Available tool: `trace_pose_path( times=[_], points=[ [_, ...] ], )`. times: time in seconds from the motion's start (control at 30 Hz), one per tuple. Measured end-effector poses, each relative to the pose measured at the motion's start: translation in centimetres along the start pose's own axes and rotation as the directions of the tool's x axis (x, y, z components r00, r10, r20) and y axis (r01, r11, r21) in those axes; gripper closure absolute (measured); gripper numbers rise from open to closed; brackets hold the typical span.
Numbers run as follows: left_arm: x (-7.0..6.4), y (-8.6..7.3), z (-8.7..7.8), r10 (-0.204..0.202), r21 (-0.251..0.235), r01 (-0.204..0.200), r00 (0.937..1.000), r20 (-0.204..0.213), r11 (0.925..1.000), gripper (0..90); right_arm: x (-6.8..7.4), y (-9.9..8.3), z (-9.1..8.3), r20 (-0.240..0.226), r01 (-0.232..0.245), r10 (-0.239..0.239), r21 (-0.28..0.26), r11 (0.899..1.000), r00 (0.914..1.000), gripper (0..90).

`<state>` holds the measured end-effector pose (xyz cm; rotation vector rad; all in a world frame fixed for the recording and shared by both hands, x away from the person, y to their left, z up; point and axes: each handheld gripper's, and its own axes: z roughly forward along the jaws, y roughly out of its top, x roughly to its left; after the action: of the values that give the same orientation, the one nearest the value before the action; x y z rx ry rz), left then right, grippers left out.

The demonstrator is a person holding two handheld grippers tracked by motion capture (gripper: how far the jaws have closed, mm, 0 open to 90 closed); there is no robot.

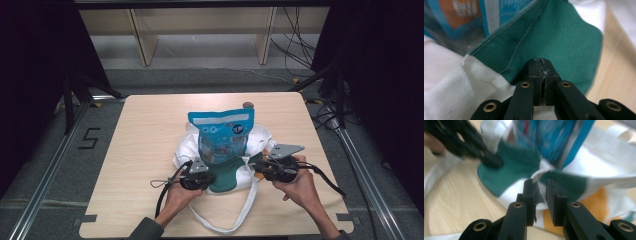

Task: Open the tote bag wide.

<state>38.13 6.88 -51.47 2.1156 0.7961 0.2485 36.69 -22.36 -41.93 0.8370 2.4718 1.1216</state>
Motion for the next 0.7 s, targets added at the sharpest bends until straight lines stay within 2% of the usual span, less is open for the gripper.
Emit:
trace_pose_path(
  times=[0.07, 0.1, 0.13, 0.17, 0.23, 0.27, 0.3, 0.33, 0.37, 0.4, 0.43, 0.53, 0.63, 0.7],
  points=[
    [0.0, 0.0, 0.0, -0.002, 0.004, 0.002, 1.0000, 0.000, 1.0000, 87.5, 0.2, 0.6, -0.8, -0.006, 0.019, -0.020, -0.058, 0.998, 0.9998, 83.0],
    [0.0, 0.0, 0.1, 0.000, 0.001, 0.000, 1.0000, -0.004, 1.0000, 87.5, 0.6, 0.8, -0.6, -0.018, 0.018, -0.019, -0.076, 0.997, 0.9997, 85.1],
    [0.0, 0.0, 0.1, 0.002, 0.002, -0.002, 1.0000, -0.003, 1.0000, 87.5, 0.9, 1.0, -0.1, -0.030, 0.037, -0.039, -0.075, 0.997, 0.9988, 85.9],
    [0.0, 0.0, 0.1, 0.000, 0.001, 0.000, 1.0000, -0.002, 1.0000, 87.6, 1.3, 1.0, 0.9, -0.045, 0.054, -0.056, -0.051, 0.997, 0.9974, 86.1],
    [0.0, 0.0, 0.0, 0.008, 0.009, -0.008, 0.9999, -0.007, 0.9999, 87.5, 1.9, 0.7, 3.3, -0.066, 0.053, -0.051, 0.016, 0.998, 0.9965, 87.8],
    [-0.1, 0.0, 0.1, 0.005, 0.003, -0.005, 1.0000, -0.006, 1.0000, 87.5, 1.8, 0.4, 4.5, -0.068, 0.073, -0.069, 0.056, 0.996, 0.9953, 89.3],
    [0.0, 0.0, 0.1, 0.005, 0.004, -0.005, 1.0000, -0.004, 1.0000, 87.5, 1.8, -0.1, 5.7, -0.058, 0.087, -0.081, 0.119, 0.989, 0.9950, 90.0],
    [0.0, 0.0, 0.1, 0.000, 0.003, 0.000, 1.0000, 0.000, 1.0000, 87.5, 1.7, -0.9, 7.0, -0.034, 0.100, -0.096, 0.153, 0.983, 0.9948, 90.0],
    [0.0, 0.0, 0.1, -0.001, 0.008, 0.001, 1.0000, -0.003, 1.0000, 87.4, 1.4, -1.8, 8.1, -0.026, 0.096, -0.092, 0.181, 0.979, 0.9954, 90.0],
    [0.0, 0.0, 0.1, -0.005, 0.006, 0.005, 1.0000, -0.001, 1.0000, 87.4, 1.1, -2.5, 8.7, -0.034, 0.062, -0.057, 0.175, 0.983, 0.9978, 90.0],
    [0.0, 0.0, 0.1, -0.007, 0.004, 0.007, 1.0000, 0.001, 1.0000, 87.3, 0.9, -2.7, 9.0, -0.054, 0.049, -0.040, 0.169, 0.984, 0.9977, 90.0],
    [0.1, 0.0, 0.1, -0.011, 0.005, 0.011, 0.9999, -0.003, 0.9999, 87.0, 1.0, -2.9, 9.1, -0.029, 0.062, -0.058, 0.154, 0.986, 0.9979, 90.0],
    [0.1, 0.0, -0.1, -0.009, 0.008, 0.009, 1.0000, 0.000, 0.9999, 83.1, 0.8, -2.7, 8.8, -0.061, 0.055, -0.045, 0.162, 0.985, 0.9971, 88.5],
    [-0.1, 0.3, -0.5, -0.041, -0.028, 0.042, 0.9987, 0.029, 0.9987, 78.5, 0.7, -2.4, 8.4, -0.086, 0.059, -0.048, 0.133, 0.989, 0.9952, 84.5]
  ],
)
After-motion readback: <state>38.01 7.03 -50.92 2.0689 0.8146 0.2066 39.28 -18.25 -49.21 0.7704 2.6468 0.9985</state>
